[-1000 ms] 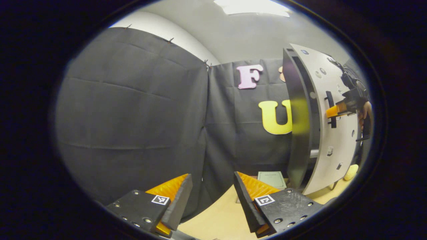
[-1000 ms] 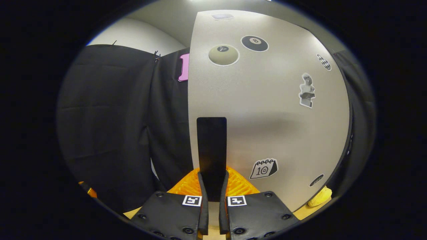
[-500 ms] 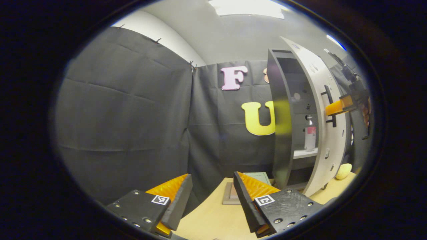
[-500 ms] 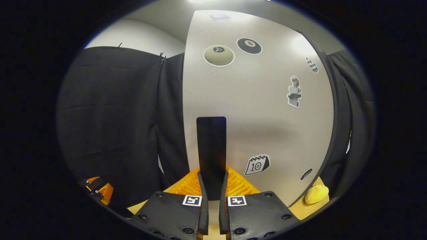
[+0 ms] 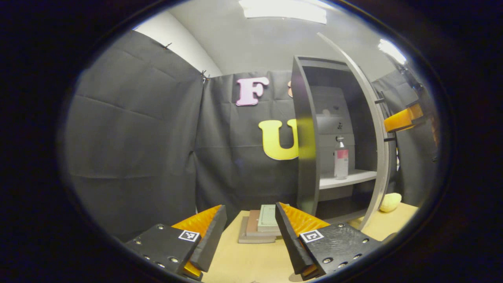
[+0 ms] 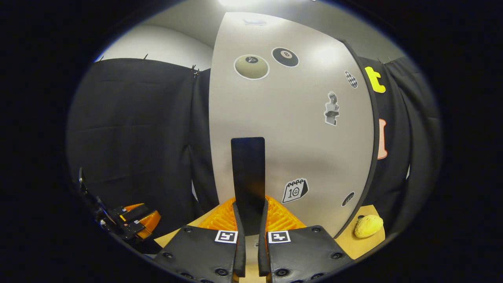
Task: Open the cabinet door with the right hand, grasp the bottle in the cabinet with the left hand and place it on the coaster, then close the cabinet door with the right hand.
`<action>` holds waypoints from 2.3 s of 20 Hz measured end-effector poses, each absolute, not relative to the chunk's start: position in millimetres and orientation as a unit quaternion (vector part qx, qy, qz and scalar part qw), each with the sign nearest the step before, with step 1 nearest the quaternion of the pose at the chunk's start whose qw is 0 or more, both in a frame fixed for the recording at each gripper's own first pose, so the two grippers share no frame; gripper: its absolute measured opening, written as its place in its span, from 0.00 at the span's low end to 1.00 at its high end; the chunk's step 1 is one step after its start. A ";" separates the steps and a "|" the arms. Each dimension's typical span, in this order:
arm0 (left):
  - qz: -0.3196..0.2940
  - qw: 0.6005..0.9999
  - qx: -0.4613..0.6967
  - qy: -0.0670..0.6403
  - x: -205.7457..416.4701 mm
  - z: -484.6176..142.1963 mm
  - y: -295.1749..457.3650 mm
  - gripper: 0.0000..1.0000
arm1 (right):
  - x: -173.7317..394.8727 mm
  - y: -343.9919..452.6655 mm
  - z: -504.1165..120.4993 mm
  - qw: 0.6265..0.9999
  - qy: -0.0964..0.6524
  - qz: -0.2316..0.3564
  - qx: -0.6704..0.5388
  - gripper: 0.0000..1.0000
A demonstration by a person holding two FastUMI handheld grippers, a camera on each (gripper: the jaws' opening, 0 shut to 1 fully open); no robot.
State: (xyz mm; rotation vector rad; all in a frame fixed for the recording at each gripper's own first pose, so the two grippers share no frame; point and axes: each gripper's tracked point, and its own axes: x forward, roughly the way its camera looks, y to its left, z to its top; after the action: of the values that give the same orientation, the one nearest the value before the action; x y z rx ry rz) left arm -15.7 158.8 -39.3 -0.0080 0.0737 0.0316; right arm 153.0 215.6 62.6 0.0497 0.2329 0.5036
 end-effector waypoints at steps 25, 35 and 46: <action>-0.076 0.996 -0.002 0.048 -14.6 -23.3 -77.9 0.77 | 119.4 118.1 64.6 0.951 0.094 0.294 0.007 0.13; -0.091 0.995 0.004 0.043 -22.2 -12.5 -141.1 0.77 | 126.0 83.8 63.1 0.965 0.079 0.249 0.026 0.13; -0.054 0.998 0.019 0.027 -26.7 11.6 -169.9 0.75 | 106.8 81.8 66.0 0.952 0.072 0.291 0.057 0.18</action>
State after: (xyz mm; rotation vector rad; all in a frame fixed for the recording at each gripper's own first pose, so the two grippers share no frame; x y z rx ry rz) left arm -26.7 -169.9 11.6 0.0374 0.0532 -0.1082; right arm 106.8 81.8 66.0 0.1161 0.1462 0.5920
